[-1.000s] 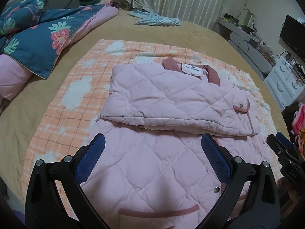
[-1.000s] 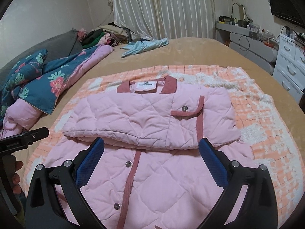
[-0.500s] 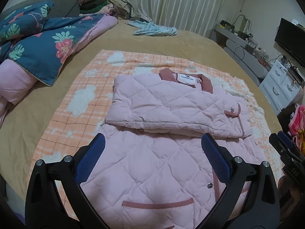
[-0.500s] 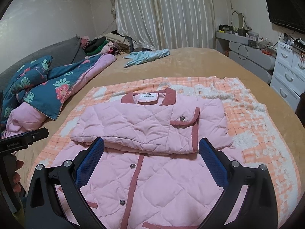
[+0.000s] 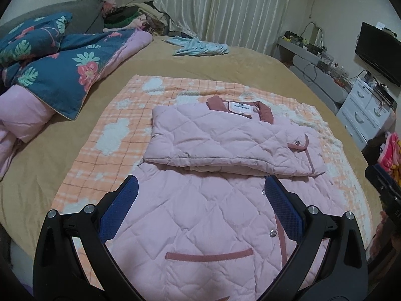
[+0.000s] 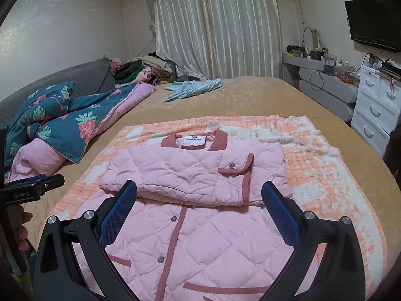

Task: Fold large clothes
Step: 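Move both tools back toward the jacket hem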

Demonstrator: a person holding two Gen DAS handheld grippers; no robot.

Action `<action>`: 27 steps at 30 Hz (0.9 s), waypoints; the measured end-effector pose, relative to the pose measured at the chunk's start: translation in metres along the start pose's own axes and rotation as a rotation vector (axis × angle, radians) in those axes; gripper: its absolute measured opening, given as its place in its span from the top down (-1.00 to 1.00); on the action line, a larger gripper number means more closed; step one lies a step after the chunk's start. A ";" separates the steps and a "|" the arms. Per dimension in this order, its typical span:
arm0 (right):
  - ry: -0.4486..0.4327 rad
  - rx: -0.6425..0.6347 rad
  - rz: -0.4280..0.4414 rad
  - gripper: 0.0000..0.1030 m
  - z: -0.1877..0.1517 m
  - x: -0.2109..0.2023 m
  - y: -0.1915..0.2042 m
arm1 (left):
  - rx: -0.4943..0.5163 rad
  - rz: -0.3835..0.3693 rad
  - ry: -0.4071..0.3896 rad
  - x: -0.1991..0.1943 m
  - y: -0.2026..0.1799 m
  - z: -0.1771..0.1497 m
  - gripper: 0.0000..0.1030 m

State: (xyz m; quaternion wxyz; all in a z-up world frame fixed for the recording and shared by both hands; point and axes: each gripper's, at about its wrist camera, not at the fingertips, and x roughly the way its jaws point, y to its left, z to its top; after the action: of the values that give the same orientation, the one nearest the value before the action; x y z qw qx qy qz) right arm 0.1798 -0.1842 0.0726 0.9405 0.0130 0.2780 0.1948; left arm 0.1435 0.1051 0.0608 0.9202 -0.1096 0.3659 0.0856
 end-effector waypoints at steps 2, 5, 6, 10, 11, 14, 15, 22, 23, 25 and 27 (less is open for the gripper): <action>-0.006 0.000 -0.002 -0.92 -0.001 -0.006 -0.002 | 0.006 0.003 -0.004 -0.004 -0.001 -0.004 -0.84; -0.013 0.007 -0.003 -0.92 -0.003 -0.012 -0.005 | 0.013 0.006 -0.009 -0.007 -0.002 -0.008 -0.84; -0.015 0.006 -0.006 -0.92 -0.004 -0.015 -0.006 | 0.017 0.005 -0.011 -0.008 -0.002 -0.010 -0.84; -0.017 -0.002 -0.011 -0.92 -0.011 -0.023 -0.010 | 0.039 0.009 -0.012 -0.012 -0.004 -0.020 -0.84; -0.016 0.000 -0.013 -0.92 -0.012 -0.024 -0.011 | 0.041 0.007 -0.012 -0.013 -0.004 -0.023 -0.84; -0.017 0.004 -0.014 -0.92 -0.018 -0.029 -0.016 | 0.047 0.011 -0.015 -0.015 -0.004 -0.031 -0.84; -0.017 0.004 -0.014 -0.92 -0.020 -0.030 -0.016 | 0.050 0.011 -0.016 -0.016 -0.003 -0.034 -0.84; 0.012 0.015 -0.038 -0.92 -0.039 -0.036 -0.033 | 0.054 0.038 -0.013 -0.016 0.011 -0.053 -0.84; 0.015 0.021 -0.039 -0.92 -0.042 -0.037 -0.035 | 0.051 0.044 -0.010 -0.016 0.014 -0.055 -0.84; 0.022 0.029 -0.048 -0.92 -0.046 -0.037 -0.039 | 0.048 0.051 -0.006 -0.015 0.019 -0.060 -0.84; 0.027 0.038 -0.054 -0.92 -0.050 -0.037 -0.043 | 0.041 0.064 0.002 -0.013 0.026 -0.066 -0.84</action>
State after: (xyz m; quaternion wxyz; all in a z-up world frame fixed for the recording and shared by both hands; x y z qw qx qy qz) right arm 0.1400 -0.2423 0.0439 0.9412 0.0205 0.2946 0.1641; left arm 0.0847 0.1117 0.0194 0.9186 -0.0789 0.3719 0.1076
